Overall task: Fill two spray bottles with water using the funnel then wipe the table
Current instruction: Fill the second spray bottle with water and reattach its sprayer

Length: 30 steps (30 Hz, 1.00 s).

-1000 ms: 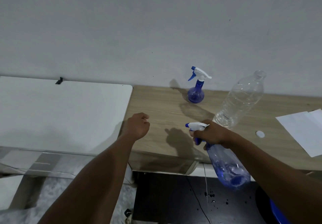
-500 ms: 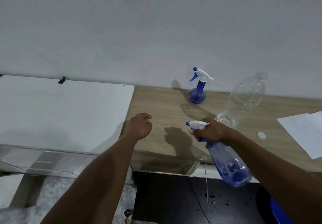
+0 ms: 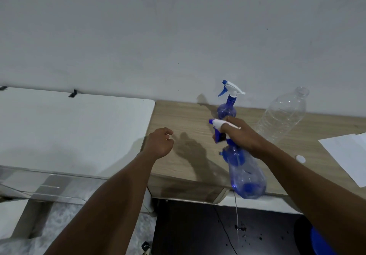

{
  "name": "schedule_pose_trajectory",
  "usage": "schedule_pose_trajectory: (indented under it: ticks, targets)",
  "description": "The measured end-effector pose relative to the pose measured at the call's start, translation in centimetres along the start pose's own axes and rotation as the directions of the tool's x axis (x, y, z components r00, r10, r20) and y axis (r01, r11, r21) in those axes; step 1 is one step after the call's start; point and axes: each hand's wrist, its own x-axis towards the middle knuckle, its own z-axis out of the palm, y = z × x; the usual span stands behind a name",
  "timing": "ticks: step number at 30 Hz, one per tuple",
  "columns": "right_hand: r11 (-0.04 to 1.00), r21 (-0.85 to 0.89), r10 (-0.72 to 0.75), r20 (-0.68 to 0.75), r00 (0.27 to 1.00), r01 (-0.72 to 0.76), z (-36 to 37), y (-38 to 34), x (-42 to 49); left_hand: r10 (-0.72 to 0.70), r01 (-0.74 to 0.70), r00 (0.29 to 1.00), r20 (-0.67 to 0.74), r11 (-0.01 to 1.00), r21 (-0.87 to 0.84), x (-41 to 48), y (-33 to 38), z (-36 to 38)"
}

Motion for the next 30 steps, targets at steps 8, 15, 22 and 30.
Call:
schedule_pose_trajectory:
  ticks: [8, 15, 22, 30]
  targets:
    - [0.958, -0.15, -0.27, -0.191, 0.944, 0.244, -2.1, -6.3, 5.7, 0.019, -0.021, 0.996, -0.086, 0.999, -0.025, 2.2, 1.4, -1.7]
    - [0.904, -0.374, -0.303, -0.218, 0.928, 0.208, -1.9, -7.3, 13.1, 0.013, -0.017, 0.995, -0.096, 0.999, -0.047, 4.1, 2.2, -2.2]
    - [0.879, -0.469, -0.198, -0.204, 0.959, 0.082, -1.5, -5.1, 18.3, 0.065, -0.068, 0.995, -0.078, 0.997, -0.028, 6.1, 2.9, -1.8]
    - [0.825, -0.56, -0.183, -0.152, 0.971, 0.068, -1.7, -2.9, 21.6, 0.1, -0.099, 0.995, -0.009, 0.995, 0.014, 6.7, 3.4, -0.7]
